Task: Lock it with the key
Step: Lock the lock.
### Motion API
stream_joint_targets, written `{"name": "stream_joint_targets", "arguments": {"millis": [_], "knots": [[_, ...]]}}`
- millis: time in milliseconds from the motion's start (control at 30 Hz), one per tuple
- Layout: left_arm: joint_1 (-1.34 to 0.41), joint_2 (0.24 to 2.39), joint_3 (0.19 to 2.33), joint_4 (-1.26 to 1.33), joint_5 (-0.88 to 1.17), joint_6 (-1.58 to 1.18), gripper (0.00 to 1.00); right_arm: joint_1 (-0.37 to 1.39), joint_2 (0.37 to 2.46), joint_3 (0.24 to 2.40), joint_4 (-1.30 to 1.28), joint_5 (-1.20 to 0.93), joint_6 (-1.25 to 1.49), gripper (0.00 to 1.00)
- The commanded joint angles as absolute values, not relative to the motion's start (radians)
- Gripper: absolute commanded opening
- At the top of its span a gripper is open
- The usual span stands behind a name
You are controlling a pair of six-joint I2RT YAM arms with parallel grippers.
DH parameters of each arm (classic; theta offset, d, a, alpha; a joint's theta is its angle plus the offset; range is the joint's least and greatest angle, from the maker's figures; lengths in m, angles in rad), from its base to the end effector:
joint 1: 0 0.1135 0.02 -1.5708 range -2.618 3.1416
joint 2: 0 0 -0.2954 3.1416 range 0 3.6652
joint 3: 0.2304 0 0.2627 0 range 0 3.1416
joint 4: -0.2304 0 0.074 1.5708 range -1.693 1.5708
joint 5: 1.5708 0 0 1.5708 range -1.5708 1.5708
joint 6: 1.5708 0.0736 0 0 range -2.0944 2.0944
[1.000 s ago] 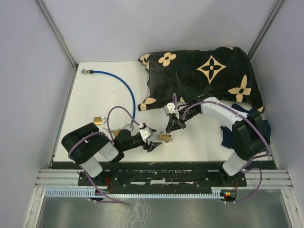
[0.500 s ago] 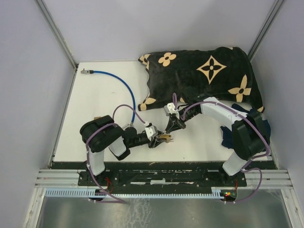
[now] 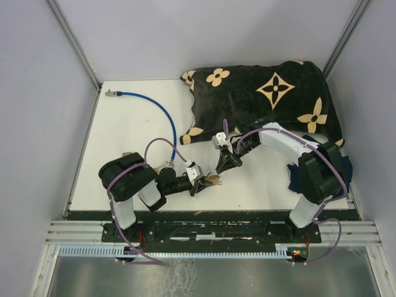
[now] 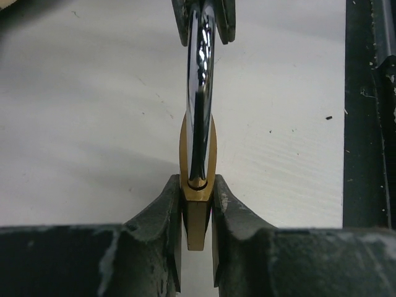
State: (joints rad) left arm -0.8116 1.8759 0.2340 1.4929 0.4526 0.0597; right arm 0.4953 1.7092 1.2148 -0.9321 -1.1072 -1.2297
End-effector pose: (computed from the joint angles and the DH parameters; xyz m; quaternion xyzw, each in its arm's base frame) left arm 0.1756 -0.2318 0.1151 0.4444 0.6077 -0.3916 0.5290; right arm 0.2588 0.2146 0.2317 -0.6690 0.5232 0.4674 0.2455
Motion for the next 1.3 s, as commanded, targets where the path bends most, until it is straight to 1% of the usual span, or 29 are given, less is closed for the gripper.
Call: {"name": "stream_joint_targets", "arguments": {"millis": [0, 133, 267, 433, 667, 967, 1067, 1200, 1267], "knots": [[-0.799, 1.719, 0.244, 1.414, 0.497, 0.060, 0.03, 0.482, 1.705, 1.252, -0.972, -0.990, -1.232, 0.02], [-0.788, 1.631, 0.264, 1.238, 0.522, 0.074, 0.03, 0.481, 1.712, 1.262, -0.978, -0.925, -1.218, 0.02], [-0.764, 1.596, 0.320, 1.047, 0.560, 0.092, 0.03, 0.482, 1.724, 1.268, -0.998, -0.913, -1.224, 0.02], [-0.731, 1.589, 0.344, 0.970, 0.594, 0.103, 0.03, 0.482, 1.758, 1.287, -1.040, -0.857, -1.248, 0.02], [-0.726, 1.579, 0.402, 0.809, 0.583, 0.167, 0.03, 0.486, 1.788, 1.291, -1.070, -0.835, -1.272, 0.02], [-0.725, 1.605, 0.420, 0.795, 0.595, 0.204, 0.03, 0.489, 1.790, 1.285, -1.165, -0.866, -1.295, 0.02], [-0.725, 1.610, 0.422, 0.784, 0.609, 0.218, 0.03, 0.490, 1.812, 1.299, -1.199, -0.882, -1.291, 0.07], [-0.726, 1.615, 0.424, 0.772, 0.615, 0.230, 0.03, 0.491, 1.808, 1.330, -1.210, -0.906, -1.257, 0.21], [-0.726, 1.611, 0.426, 0.757, 0.614, 0.238, 0.03, 0.487, 1.784, 1.344, -1.180, -0.885, -1.209, 0.26]]}}
